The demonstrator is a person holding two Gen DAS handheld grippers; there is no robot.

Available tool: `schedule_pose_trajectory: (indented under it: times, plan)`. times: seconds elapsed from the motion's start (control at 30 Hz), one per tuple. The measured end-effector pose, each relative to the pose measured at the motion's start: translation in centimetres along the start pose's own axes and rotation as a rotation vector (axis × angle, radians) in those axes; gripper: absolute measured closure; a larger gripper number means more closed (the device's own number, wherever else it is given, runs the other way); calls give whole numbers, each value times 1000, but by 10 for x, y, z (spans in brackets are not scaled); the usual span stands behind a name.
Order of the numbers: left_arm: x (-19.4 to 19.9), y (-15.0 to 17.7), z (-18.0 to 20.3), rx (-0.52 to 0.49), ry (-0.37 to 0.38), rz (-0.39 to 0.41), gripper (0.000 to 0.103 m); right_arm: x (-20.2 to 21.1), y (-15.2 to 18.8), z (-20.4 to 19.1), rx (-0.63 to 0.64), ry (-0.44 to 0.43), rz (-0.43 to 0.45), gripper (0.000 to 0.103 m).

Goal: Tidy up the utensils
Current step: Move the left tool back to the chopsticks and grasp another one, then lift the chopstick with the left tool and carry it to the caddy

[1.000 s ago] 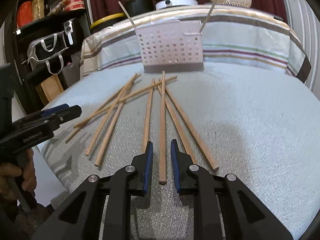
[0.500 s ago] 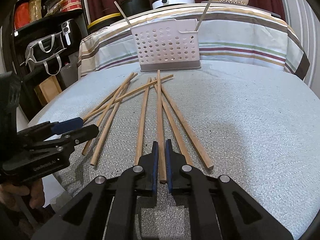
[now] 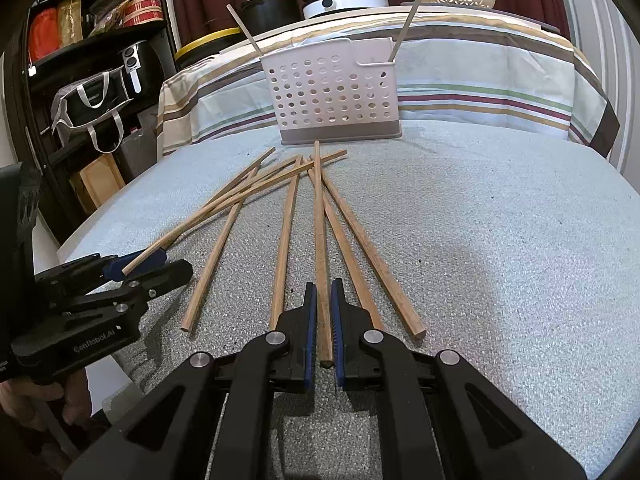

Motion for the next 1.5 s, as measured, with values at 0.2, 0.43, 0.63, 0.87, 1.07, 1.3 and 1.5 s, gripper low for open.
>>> schedule_pose_trajectory:
  times: [0.2,0.43,0.63,0.87,1.07,1.3,1.5]
  plan:
    - [4,1,-8,43,9,23,60,0,0,0,0,0,0,95]
    - [10,0,-12,58,9,57,73,0,1,0,0,-1,0,95]
    - [10,0,-13,61,6,59,79,1,1,0,-1,-2,0,95]
    - [10,1,-16,68,2,53,85,0,0,0,-2,-2,0,95]
    - [11,1,-17,71,-7,59,91,0,0,0,-2,-2,0,95]
    - [11,1,-16,64,-6,61,97,1,0,0,-2,-3,0,95]
    - [9,2,-17,72,-6,51,97,0,0,0,-2,-3,0,95]
Point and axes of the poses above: each gripper's, at about its wrist camera, not at the fingertips, and x roughly against the way its jaws point, z to its right, y to its underside, the point moved 7 cm from there along -x, roughly the way its jaws point, and after that the axes turned 10 degrees about -x, right-handed, at the moved point
